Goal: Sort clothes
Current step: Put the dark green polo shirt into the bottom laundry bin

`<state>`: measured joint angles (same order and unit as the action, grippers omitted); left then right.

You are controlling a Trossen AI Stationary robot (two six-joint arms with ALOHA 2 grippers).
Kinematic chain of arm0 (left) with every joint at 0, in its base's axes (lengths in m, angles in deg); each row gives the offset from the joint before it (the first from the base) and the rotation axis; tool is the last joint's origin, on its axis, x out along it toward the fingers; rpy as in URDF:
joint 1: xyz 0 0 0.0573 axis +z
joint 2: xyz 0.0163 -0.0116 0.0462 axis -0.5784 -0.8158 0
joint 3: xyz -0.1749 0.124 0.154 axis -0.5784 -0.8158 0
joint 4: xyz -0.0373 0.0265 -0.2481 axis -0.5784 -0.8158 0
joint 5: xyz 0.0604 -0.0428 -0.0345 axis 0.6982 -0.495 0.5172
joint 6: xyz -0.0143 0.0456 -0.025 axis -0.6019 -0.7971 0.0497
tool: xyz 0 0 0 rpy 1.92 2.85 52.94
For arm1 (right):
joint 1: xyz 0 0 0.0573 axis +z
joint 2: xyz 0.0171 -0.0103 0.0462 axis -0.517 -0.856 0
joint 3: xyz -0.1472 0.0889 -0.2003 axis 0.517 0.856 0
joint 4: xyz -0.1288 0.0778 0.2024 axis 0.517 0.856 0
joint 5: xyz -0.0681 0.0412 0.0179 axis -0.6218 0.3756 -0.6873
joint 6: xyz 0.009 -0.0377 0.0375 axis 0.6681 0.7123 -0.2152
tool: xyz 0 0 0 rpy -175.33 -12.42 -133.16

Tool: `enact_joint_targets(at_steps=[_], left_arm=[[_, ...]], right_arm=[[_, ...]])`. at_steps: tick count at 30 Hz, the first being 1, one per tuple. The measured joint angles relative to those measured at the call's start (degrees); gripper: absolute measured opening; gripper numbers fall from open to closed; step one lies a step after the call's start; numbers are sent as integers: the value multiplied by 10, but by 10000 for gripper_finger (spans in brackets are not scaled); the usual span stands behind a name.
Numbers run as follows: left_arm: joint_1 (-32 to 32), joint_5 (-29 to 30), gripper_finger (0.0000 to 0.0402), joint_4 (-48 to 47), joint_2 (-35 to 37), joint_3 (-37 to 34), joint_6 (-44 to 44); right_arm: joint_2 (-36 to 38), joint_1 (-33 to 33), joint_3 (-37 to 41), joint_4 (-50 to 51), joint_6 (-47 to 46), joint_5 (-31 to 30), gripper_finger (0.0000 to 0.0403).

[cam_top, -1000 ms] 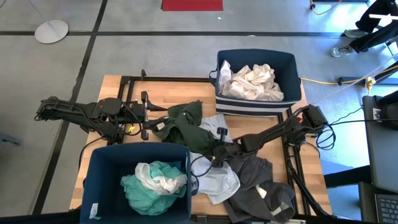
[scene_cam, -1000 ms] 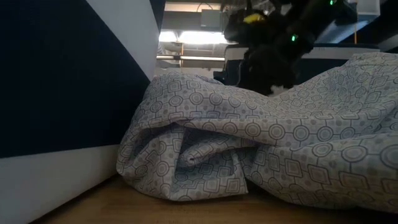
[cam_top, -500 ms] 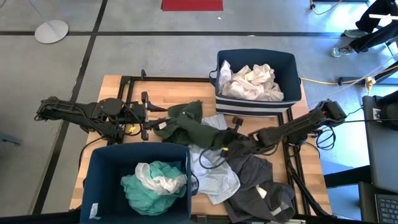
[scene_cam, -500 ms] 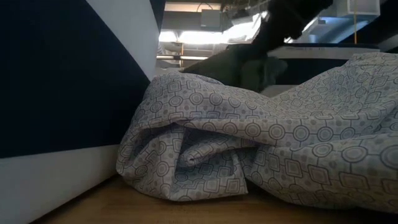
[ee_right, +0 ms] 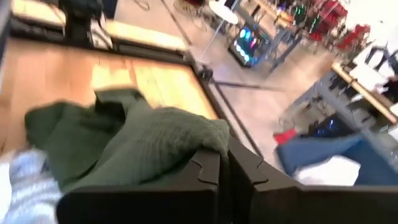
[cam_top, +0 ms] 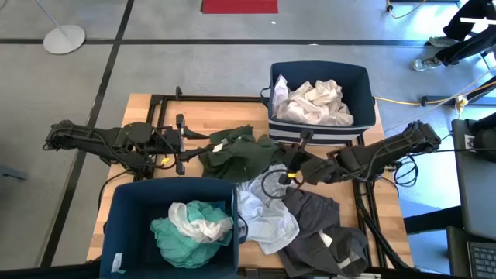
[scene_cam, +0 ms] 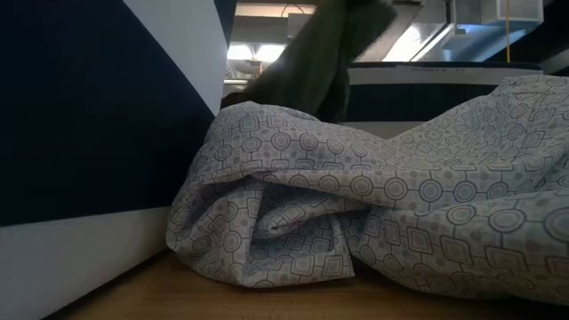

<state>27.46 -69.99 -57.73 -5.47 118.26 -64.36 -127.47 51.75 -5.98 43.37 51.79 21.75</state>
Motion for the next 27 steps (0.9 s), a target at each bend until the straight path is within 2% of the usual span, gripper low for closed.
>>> enact_joint_targets(at_steps=[8,16,22,27], left_arm=[[0,0,166,0,0,0,0],[0,0,166,1,0,0,3],[0,0,166,13,-1,0,1],[0,0,166,24,-6,0,0]], right_arm=[[0,0,-95,-29,109,0,9],[0,0,-134,-120,235,15,10],[0,-12,-134,-230,339,94,11],[0,-40,-134,-304,376,178,11]])
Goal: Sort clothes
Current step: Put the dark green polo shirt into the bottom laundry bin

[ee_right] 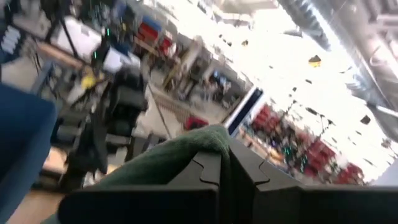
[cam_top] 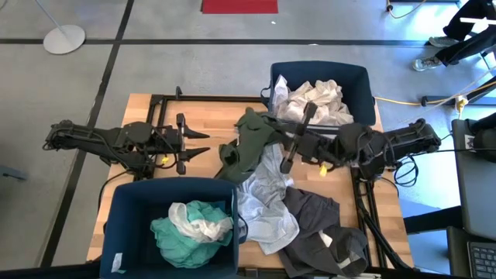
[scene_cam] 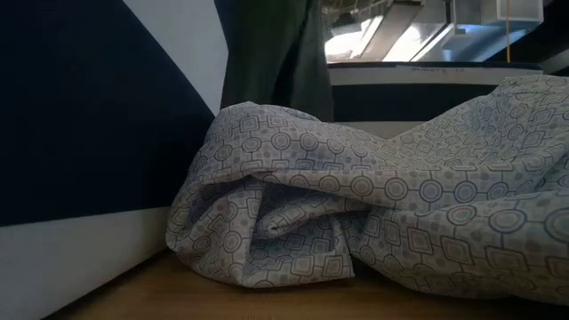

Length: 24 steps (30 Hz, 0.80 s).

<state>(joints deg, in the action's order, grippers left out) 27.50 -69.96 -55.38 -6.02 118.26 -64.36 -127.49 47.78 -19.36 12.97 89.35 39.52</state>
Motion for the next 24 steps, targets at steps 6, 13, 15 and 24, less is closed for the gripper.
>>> enact_joint_targets(at_steps=[6,13,15,24], left_arm=[[0,0,166,-1,-1,0,0],[0,4,166,8,8,2,-5],[0,7,166,10,12,8,-21],[0,89,166,10,35,45,-53]], right_arm=[[0,-38,0,-66,-2,90,11],[-16,-48,0,-168,-19,153,11],[-24,-48,0,-197,-18,168,11],[-113,-47,-138,-149,-18,217,11]])
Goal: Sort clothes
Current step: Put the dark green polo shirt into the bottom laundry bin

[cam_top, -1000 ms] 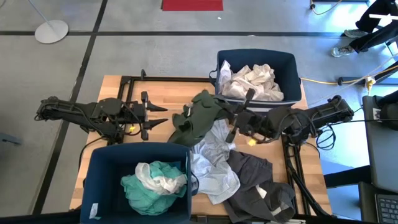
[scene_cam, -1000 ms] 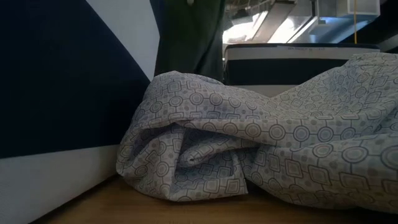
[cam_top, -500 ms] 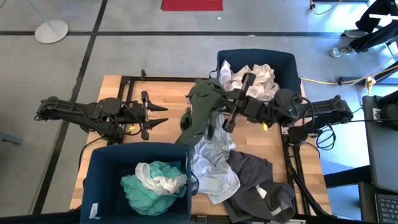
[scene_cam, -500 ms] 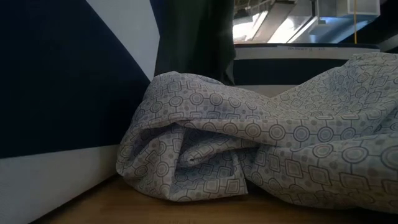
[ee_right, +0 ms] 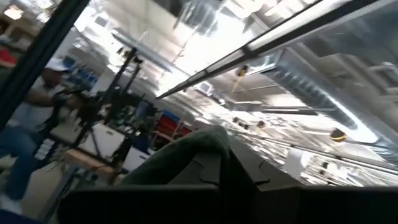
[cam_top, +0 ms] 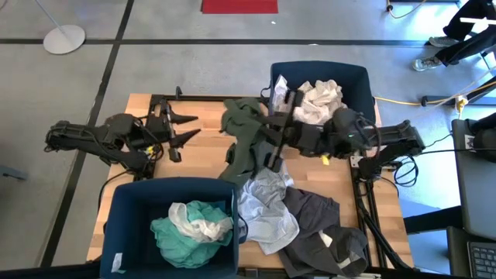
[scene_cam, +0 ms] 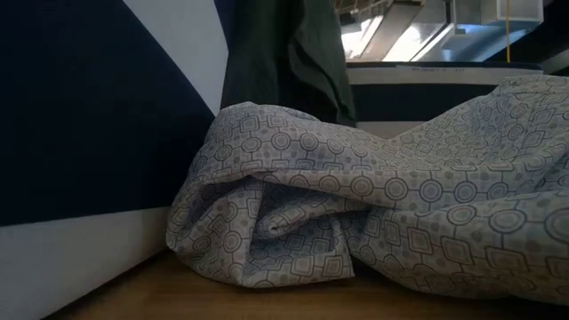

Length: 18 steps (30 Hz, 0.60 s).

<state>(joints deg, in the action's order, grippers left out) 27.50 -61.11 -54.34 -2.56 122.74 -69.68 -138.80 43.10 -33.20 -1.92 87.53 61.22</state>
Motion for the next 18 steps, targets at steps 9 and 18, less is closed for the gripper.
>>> enact_joint_targets(at_steps=[9,18], left_arm=[[0,7,166,-3,12,36,-28],[0,9,166,-25,21,38,-29]], right_arm=[[-145,0,-236,116,1,46,11],[-224,33,-339,158,-89,147,11]])
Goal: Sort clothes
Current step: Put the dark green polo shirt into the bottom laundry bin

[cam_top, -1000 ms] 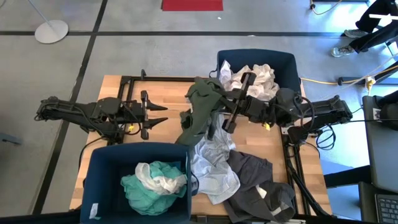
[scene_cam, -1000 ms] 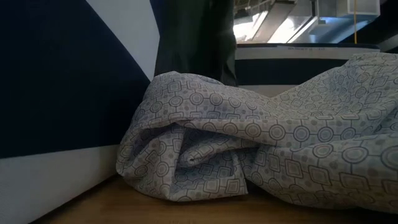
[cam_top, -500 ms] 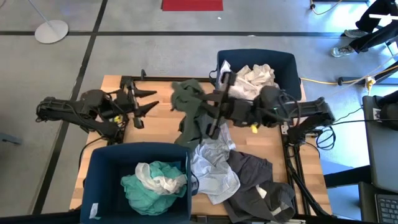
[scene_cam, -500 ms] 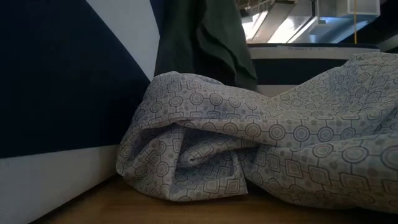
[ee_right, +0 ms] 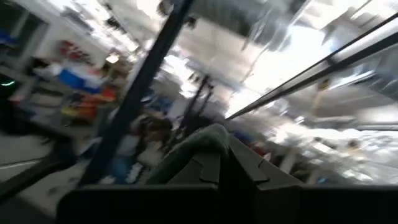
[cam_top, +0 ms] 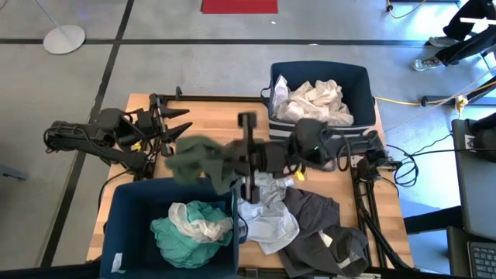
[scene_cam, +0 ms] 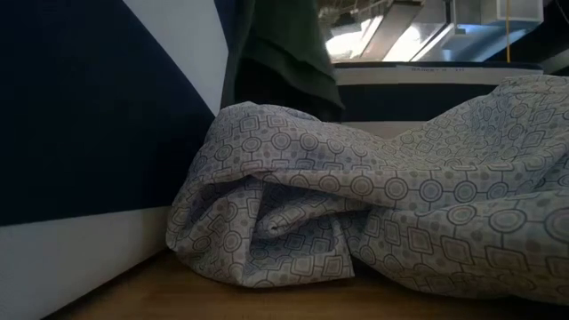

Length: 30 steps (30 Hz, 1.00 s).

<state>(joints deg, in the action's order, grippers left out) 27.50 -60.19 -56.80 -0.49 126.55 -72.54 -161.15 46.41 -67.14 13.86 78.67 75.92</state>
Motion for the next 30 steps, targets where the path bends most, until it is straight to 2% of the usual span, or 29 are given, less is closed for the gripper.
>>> enact_joint_targets(at_steps=[3,7,12,16,19,22,26,30], left_arm=[[0,3,166,-9,4,0,4],[0,3,166,-18,10,0,15],[0,3,166,-39,9,0,31],[0,3,166,-48,6,0,39],[0,3,166,-52,4,0,40],[0,3,166,-56,-1,0,46],[0,3,166,-67,-9,0,53],[0,3,166,-91,-11,0,54]], right_arm=[[-10,19,0,42,-20,9,11],[-18,37,0,144,-45,7,11],[-32,43,0,320,-73,-27,18],[-51,40,0,412,-123,-45,34],[-68,36,0,453,-152,-51,62],[-85,33,0,475,-168,-59,108],[-88,31,0,495,-167,-116,170],[-72,37,-33,585,-171,-178,202]])
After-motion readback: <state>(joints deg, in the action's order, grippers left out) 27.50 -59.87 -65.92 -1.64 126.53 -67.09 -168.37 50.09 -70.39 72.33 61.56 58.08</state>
